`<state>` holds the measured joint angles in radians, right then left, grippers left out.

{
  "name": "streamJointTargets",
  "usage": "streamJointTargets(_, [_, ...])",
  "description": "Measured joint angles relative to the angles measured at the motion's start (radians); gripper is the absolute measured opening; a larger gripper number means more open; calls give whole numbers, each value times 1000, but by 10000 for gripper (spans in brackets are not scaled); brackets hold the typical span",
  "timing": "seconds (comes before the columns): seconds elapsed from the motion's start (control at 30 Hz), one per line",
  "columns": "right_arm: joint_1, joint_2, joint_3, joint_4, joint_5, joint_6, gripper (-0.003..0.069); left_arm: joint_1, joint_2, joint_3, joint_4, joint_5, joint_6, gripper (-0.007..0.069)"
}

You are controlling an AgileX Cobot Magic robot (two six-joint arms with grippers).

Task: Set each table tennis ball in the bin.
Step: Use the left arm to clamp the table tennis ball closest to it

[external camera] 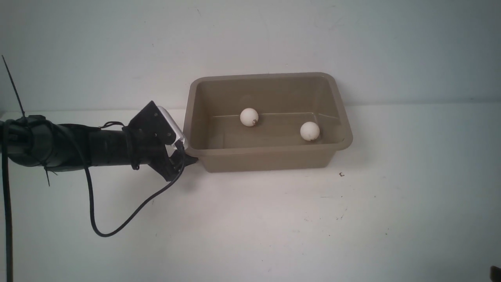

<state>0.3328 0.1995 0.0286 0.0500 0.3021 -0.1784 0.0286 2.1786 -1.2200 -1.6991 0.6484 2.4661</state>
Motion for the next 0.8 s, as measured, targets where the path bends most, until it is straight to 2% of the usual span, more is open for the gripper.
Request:
streamJointTargets(0.33, [0,0,0,1,0,0,496,0,40,-9,-21,26,0,498])
streamJointTargets(0.53, [0,0,0,1,0,0,496,0,34,-8,-16,24,-7,351])
streamJointTargets(0.8, [0,0,0,1,0,0,496,9,-120,-1,8,-85,-53,345])
